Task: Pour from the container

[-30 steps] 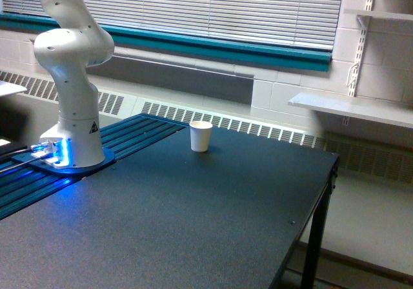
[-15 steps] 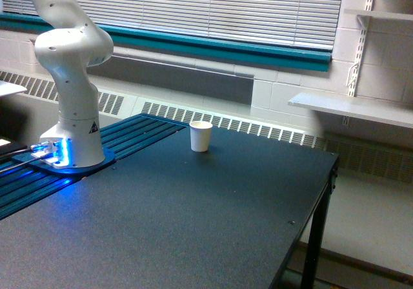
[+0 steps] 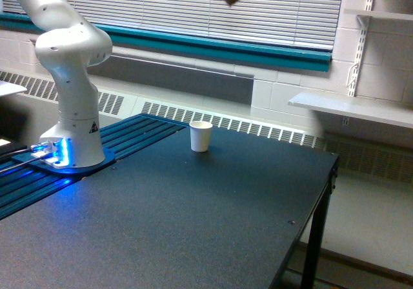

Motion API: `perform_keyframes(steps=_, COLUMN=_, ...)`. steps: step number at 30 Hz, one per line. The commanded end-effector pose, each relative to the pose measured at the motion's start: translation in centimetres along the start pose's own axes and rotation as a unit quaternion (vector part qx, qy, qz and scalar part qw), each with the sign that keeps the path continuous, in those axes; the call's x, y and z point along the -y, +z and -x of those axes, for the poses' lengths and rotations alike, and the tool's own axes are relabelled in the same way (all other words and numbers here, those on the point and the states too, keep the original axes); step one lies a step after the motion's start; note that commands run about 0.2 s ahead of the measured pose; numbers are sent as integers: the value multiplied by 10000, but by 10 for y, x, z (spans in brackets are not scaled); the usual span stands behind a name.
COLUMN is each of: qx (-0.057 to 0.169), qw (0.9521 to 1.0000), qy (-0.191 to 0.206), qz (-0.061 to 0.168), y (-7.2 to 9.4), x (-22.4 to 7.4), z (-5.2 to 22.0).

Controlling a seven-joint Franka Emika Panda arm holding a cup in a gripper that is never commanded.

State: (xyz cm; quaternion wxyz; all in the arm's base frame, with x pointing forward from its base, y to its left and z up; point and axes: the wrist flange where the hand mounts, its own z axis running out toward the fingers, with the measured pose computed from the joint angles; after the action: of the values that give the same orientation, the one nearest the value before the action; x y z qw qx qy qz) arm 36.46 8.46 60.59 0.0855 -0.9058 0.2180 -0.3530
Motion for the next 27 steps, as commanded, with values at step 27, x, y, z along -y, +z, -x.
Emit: perform_keyframes(steps=27, qx=860, qw=9946, qy=-454, qz=358, y=38, x=45, z=92)
